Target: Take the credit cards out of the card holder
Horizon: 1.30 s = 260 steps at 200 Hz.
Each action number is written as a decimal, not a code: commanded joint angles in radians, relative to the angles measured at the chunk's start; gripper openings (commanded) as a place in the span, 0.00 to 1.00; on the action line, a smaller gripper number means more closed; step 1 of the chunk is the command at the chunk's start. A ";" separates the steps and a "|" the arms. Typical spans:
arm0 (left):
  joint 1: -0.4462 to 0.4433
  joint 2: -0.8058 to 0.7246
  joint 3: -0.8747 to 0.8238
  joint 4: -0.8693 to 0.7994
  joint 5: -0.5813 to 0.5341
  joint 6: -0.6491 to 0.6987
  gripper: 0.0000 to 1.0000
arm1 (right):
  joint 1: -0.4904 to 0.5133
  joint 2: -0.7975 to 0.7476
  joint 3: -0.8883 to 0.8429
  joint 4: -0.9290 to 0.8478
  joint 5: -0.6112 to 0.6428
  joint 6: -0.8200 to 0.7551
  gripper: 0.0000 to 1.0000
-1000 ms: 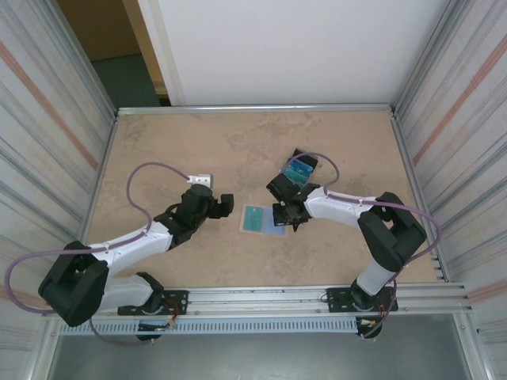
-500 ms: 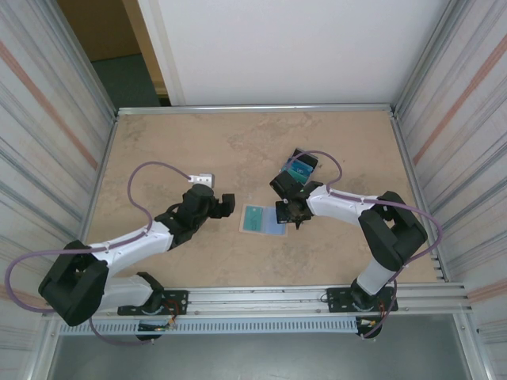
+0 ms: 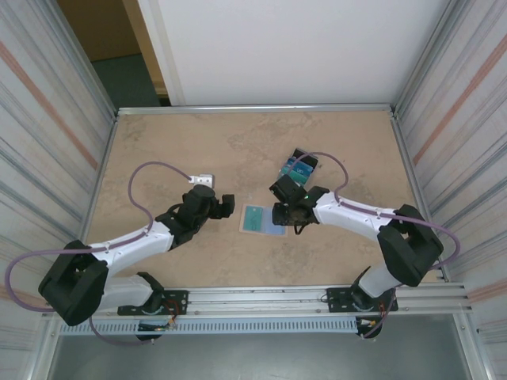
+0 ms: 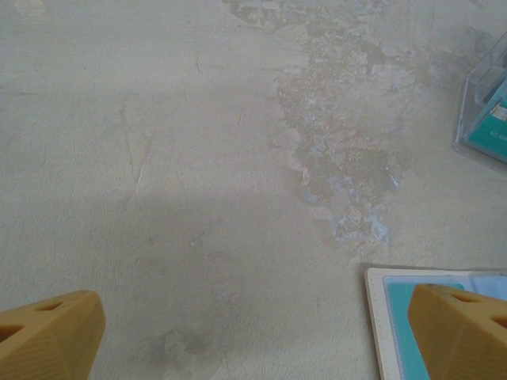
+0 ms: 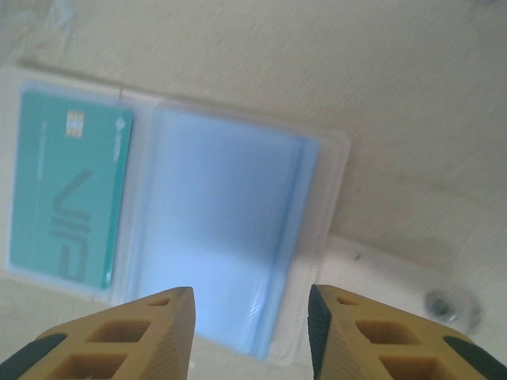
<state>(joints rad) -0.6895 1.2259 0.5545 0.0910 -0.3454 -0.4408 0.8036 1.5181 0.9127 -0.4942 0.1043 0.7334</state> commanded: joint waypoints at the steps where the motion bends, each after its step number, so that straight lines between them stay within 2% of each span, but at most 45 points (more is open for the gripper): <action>1: -0.002 0.007 0.034 -0.012 -0.024 0.017 0.99 | 0.052 0.013 -0.010 -0.008 -0.008 0.079 0.42; 61: -0.003 0.030 0.048 0.003 0.000 0.016 0.99 | 0.103 0.109 0.022 -0.024 0.002 0.074 0.33; 191: -0.019 0.136 0.061 -0.026 0.013 0.035 0.99 | 0.041 0.159 0.003 -0.024 0.057 0.036 0.32; 260: -0.087 0.218 0.102 -0.092 -0.008 0.094 0.99 | 0.034 0.058 0.003 -0.094 0.088 0.048 0.33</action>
<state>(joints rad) -0.7593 1.4162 0.6186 0.0414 -0.3374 -0.3882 0.8490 1.6371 0.9138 -0.5091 0.1364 0.7776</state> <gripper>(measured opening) 0.987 0.323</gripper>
